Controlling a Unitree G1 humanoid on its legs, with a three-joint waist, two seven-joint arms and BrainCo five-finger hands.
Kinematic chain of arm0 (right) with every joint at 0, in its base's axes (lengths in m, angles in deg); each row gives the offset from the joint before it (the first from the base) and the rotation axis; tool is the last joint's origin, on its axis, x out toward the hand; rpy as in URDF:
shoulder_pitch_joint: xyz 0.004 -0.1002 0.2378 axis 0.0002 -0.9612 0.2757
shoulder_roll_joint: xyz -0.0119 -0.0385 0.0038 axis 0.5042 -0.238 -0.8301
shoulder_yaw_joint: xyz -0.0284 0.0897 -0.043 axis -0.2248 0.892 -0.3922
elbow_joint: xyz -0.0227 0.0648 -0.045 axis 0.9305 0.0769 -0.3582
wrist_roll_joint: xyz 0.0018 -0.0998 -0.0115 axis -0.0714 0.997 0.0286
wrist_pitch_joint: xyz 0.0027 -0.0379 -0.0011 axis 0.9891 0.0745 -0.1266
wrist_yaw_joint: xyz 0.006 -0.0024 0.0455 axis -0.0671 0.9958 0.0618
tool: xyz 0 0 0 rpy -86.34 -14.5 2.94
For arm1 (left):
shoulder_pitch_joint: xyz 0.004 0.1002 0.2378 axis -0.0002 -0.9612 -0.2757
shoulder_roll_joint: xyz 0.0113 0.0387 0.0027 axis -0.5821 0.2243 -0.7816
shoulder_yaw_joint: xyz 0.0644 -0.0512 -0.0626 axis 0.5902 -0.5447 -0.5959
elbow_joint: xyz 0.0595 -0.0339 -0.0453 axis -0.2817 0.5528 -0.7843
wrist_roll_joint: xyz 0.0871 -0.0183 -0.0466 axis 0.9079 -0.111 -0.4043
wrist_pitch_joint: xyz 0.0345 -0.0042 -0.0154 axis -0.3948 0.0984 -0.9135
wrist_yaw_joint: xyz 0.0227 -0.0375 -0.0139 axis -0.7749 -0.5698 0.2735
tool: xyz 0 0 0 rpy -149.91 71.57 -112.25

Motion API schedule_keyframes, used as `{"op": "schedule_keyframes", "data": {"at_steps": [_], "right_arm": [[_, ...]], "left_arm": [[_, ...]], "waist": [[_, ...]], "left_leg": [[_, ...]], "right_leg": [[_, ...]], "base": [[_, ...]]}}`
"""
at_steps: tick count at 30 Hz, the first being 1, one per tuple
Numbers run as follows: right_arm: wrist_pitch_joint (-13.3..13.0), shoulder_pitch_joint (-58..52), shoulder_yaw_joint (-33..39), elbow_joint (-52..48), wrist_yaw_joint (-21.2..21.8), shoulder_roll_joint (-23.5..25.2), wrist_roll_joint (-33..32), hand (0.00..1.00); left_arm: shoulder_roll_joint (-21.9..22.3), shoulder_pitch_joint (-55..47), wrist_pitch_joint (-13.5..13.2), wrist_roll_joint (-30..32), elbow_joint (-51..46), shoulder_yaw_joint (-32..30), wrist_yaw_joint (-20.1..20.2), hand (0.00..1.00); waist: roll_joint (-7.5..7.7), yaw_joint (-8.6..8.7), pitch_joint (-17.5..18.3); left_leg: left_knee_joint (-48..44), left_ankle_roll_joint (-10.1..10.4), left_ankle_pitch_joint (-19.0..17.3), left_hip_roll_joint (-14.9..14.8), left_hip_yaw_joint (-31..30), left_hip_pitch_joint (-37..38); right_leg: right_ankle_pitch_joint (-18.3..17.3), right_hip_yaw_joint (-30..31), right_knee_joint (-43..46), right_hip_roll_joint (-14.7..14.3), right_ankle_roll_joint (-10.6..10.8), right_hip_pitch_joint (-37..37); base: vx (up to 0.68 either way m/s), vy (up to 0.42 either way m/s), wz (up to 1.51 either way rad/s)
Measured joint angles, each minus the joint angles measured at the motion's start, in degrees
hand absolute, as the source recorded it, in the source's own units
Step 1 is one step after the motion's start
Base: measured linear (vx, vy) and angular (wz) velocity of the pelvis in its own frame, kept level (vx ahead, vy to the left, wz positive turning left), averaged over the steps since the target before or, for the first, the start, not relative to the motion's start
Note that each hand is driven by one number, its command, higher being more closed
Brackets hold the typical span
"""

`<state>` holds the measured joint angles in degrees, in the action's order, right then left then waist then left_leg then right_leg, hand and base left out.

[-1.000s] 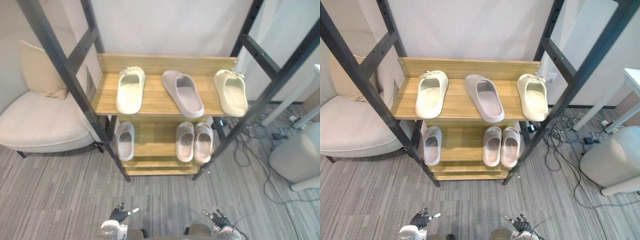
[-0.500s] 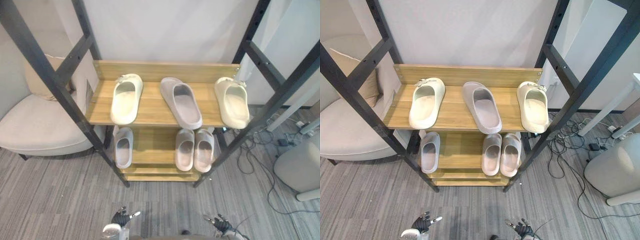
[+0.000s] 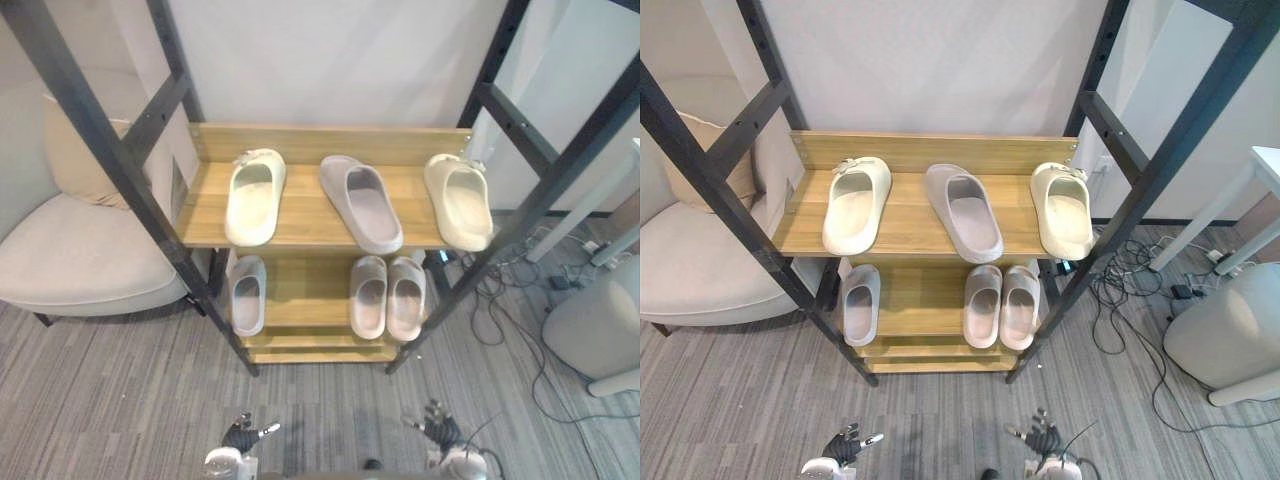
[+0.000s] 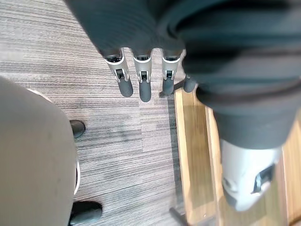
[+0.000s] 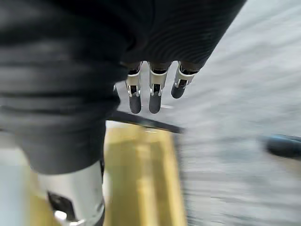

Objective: Organize the slippers on the shoe rack

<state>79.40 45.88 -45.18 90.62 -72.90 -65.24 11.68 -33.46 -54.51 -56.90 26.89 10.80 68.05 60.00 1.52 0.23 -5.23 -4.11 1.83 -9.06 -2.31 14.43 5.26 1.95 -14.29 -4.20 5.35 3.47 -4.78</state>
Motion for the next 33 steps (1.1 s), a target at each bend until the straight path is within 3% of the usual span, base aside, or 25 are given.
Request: {"op": "schedule_keyframes", "data": {"at_steps": [4,15,33], "right_arm": [[-1.11,-2.88,0.81,-15.36,-0.49,-0.21,4.48,0.0],[-3.93,-4.0,-0.65,-35.79,-0.87,0.8,11.21,0.0],[-4.96,14.14,-3.08,-40.21,-4.92,-9.15,12.23,0.0]], "left_arm": [[-0.33,-0.17,-0.12,0.03,-0.1,0.77,-0.02,0.0],[-0.56,-0.19,-0.59,0.61,-0.15,1.91,0.26,0.0],[-0.78,-0.69,-1.1,1.74,-1.22,1.65,1.48,0.0]], "waist": [[0.44,0.42,0.27],[0.66,0.34,0.48],[1.22,-0.29,0.8]], "left_leg": [[1.21,0.01,1.13,0.08,0.35,-0.05],[1.49,0.01,1.26,0.16,0.21,0.07],[3.29,-0.11,2.9,0.47,-4.03,-1.15]], "right_leg": [[0.72,0.64,-0.12,-0.11,-0.06,0.91],[1.22,1.07,-0.81,-0.24,-0.02,0.77],[0.94,-0.88,-0.79,-0.17,0.3,0.89]], "base": [[-0.06,-0.025,-0.07],[-0.01,-0.013,-0.01],[-0.01,-0.022,0.09]]}}
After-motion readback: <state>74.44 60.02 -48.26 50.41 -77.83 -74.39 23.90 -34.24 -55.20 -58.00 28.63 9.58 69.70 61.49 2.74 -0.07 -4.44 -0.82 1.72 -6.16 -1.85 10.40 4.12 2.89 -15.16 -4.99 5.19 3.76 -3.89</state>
